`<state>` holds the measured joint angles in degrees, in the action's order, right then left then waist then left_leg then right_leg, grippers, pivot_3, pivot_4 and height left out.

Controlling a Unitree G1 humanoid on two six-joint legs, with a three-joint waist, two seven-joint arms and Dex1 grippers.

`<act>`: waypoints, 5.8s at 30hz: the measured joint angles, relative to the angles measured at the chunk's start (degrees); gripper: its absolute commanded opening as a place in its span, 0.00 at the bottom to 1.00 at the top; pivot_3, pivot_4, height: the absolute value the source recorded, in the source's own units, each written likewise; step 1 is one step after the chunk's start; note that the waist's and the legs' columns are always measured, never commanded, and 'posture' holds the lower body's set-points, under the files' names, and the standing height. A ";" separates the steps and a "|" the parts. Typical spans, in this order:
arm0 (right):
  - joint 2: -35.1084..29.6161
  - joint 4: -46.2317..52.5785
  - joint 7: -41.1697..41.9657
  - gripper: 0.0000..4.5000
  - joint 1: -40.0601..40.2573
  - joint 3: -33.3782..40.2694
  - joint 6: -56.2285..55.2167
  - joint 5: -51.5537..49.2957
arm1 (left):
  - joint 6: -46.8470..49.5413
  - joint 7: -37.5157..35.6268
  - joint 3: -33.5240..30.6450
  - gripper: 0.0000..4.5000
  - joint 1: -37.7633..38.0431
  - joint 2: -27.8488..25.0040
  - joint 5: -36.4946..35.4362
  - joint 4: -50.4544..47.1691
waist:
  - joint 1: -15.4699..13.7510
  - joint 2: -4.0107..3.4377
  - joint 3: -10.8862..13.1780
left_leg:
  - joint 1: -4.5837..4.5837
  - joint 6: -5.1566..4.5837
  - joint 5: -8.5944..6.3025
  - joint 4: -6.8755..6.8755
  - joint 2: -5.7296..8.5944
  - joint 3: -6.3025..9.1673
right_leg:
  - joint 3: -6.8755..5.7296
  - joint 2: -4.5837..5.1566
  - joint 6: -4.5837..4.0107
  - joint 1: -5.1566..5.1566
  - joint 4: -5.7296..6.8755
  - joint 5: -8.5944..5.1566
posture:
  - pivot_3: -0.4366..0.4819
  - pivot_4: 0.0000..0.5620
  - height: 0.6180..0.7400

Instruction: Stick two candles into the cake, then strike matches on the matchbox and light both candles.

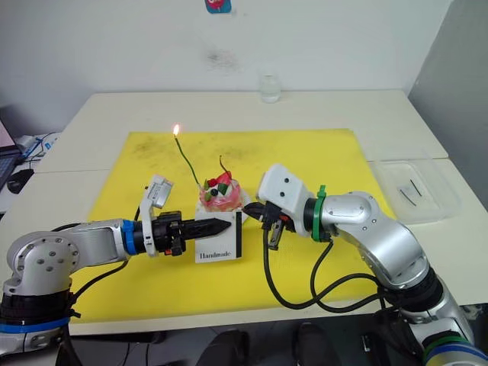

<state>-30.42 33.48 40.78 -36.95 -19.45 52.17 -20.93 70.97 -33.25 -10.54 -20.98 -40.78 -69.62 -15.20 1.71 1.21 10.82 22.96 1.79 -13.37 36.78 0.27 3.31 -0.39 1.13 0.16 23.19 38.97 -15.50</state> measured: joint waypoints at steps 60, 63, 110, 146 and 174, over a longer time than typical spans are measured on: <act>6.70 -5.47 -6.98 0.01 -3.39 4.36 -2.98 6.95 | 2.03 -4.49 -0.40 0.00 5.06 -4.74 0.34 -1.76 | 0.02 0.00 0.00 | -0.02 0.00 0.00 -0.01 0.00 -0.01 | 0.02 0.01 -0.02 0.01 0.02 -0.01 | 0.48 0.27 1.00; 8.61 -7.12 -7.53 0.01 -6.68 2.47 -4.49 8.43 | 1.88 -4.95 -0.44 0.00 5.31 -4.90 0.81 -1.75 | 0.09 0.00 0.00 | -0.04 0.00 0.00 -0.02 -0.02 -0.01 | -0.01 0.00 -0.02 0.01 0.03 -0.01 | 0.48 0.27 1.00; 12.23 -18.54 -5.78 0.01 -10.65 -0.41 -10.55 15.06 | 0.94 -5.15 -0.39 0.00 5.17 -4.41 2.25 -1.73 | -0.06 0.00 0.00 | -0.01 0.00 0.00 -0.04 0.00 0.01 | -0.02 0.02 -0.05 0.02 0.02 -0.01 | 0.48 0.27 1.00; -15.39 -20.44 -14.95 0.01 18.90 33.51 -8.02 19.74 | 0.71 1.59 -0.04 0.00 5.61 3.48 -2.86 -3.79 | -0.03 0.01 0.01 | -0.05 0.00 0.00 0.02 0.03 -0.35 | 0.32 -0.01 0.02 0.00 0.03 0.01 | 0.48 0.27 1.00; -20.79 -2.65 6.59 1.00 12.71 29.61 -7.43 -4.65 | 5.90 17.04 2.22 0.13 3.20 6.00 -6.49 -1.70 | -0.31 0.04 0.03 | -0.04 -0.01 -0.01 0.08 0.06 -0.34 | 0.42 -0.03 0.15 -0.02 -0.01 0.06 | 0.48 0.27 1.00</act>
<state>-51.21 30.83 47.37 -24.25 10.17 44.74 -25.58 76.87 -16.21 -8.32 -17.78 -34.78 -76.11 -16.90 1.40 1.26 10.85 22.92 1.78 -13.38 36.86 0.33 2.97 0.04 1.10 0.31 23.17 38.96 -15.45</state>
